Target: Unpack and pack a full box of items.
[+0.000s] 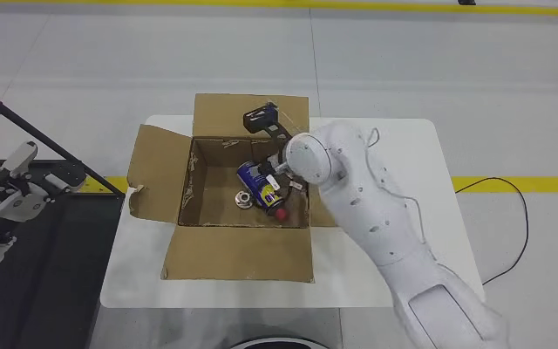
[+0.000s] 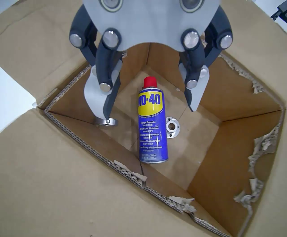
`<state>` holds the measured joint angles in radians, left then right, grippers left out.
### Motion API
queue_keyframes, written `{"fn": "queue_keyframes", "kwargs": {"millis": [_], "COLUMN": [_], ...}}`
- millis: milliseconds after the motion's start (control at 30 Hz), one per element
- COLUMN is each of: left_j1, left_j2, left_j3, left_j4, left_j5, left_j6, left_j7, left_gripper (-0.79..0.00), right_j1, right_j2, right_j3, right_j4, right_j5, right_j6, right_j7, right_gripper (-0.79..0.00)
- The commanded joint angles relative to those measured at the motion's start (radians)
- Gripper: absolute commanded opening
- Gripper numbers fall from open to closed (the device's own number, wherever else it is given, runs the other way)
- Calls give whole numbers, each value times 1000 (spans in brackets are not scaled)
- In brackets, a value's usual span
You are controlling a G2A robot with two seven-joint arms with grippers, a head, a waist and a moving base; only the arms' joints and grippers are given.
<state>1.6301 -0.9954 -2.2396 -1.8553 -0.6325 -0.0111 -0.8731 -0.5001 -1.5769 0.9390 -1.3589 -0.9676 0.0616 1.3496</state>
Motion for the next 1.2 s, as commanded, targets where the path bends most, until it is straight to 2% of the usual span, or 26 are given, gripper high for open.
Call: {"fn": "queue_keyframes", "kwargs": {"millis": [0, 200, 400, 800, 1000, 1167], "left_j1": [-7, -18, -6, 7, -20, -44], "left_j2": [5, 16, 15, 8, 2, -3], "left_j3": [1, 8, 40, 152, 221, 275], "left_j4": [27, 85, 104, 117, 125, 117], "left_j5": [14, 32, 37, 139, 162, 172], "left_j6": [-5, -47, -78, -153, -168, -185], "left_j7": [-50, -171, -178, -72, 11, 64], "left_gripper": [0, 0, 0, 0, 0, 0], "right_j1": [-36, -133, -185, -185, -242, -282], "right_j2": [12, 39, 53, 53, 61, 73], "right_j3": [42, 153, 210, 210, 240, 284], "right_j4": [-64, -210, -261, -261, -304, -352], "right_j5": [13, 102, 165, 165, 216, 238], "right_j6": [-23, -91, -117, -117, -130, -138], "right_j7": [3, -16, -36, -36, -150, -199], "right_gripper": [0, 0, 0, 0, 0, 0]}}
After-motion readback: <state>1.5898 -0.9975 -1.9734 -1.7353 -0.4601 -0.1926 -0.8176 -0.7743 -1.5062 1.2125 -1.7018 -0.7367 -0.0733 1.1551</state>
